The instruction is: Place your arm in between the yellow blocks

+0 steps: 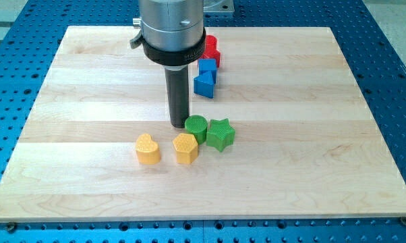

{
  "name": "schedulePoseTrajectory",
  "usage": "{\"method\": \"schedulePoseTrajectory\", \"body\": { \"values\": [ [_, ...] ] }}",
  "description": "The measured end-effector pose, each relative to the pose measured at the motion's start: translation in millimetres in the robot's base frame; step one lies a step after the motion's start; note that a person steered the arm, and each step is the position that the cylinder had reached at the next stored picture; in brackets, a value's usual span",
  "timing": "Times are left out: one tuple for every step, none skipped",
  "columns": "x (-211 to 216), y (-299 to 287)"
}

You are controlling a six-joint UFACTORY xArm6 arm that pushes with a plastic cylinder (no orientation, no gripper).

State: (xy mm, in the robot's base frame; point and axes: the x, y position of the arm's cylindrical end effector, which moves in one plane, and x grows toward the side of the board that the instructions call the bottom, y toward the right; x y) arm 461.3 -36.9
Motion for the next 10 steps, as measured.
{"method": "schedulePoseTrajectory", "body": {
  "values": [
    [19,9],
    [24,11],
    [24,-34],
    [24,-122],
    [75,-140],
    [109,-59],
    [117,18],
    [111,-3],
    [114,15],
    [108,11]
  ]
}}
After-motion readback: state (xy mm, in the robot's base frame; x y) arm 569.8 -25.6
